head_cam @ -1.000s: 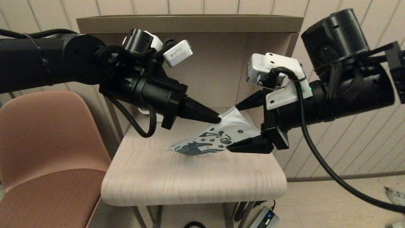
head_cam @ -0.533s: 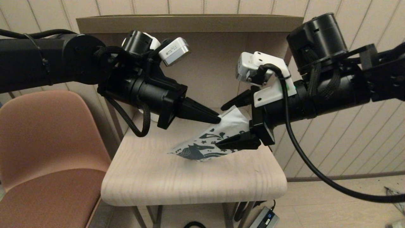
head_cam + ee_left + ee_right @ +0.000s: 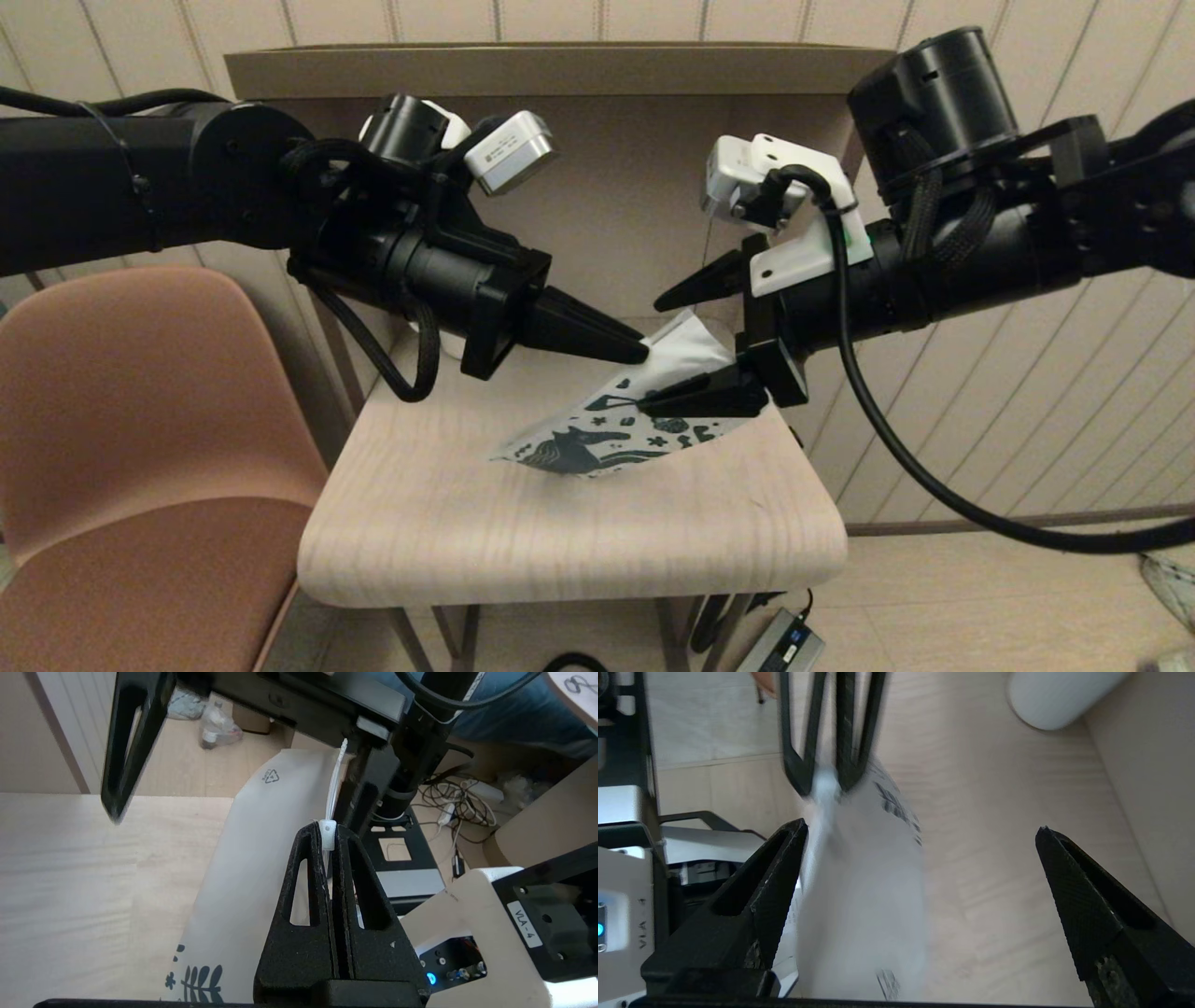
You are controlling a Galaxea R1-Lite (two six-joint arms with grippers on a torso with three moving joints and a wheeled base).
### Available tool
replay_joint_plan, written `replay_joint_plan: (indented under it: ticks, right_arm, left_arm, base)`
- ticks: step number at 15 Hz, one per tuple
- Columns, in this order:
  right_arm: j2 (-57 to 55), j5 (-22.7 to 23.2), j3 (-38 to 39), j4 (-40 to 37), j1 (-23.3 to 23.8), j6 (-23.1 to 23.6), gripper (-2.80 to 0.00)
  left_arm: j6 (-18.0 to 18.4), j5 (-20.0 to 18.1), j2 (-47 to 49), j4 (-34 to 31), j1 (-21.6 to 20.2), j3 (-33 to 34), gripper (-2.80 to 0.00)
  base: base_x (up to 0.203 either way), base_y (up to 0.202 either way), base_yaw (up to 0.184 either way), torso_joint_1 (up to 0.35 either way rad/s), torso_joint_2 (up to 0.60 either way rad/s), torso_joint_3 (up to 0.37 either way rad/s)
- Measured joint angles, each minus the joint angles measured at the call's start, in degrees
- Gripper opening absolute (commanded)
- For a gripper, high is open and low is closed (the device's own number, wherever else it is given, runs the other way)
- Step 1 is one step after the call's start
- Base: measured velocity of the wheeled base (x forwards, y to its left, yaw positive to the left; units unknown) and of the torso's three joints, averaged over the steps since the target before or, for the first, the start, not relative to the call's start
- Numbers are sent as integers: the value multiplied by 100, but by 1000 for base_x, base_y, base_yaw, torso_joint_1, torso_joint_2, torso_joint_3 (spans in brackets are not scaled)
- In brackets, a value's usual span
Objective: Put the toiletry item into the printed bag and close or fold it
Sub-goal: Hand it to the other hand
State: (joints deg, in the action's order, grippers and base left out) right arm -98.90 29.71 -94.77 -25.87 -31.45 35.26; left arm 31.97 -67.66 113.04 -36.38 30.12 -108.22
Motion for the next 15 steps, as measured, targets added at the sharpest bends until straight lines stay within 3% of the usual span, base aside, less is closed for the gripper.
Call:
replay_joint_plan:
  ticks: [15]
  right_arm:
    - [102, -113, -170, 44, -178, -158, 0]
  left_arm:
    - [53, -23, 148, 72, -59, -9, -280]
  base:
    - [0, 0, 0, 0, 0, 0]
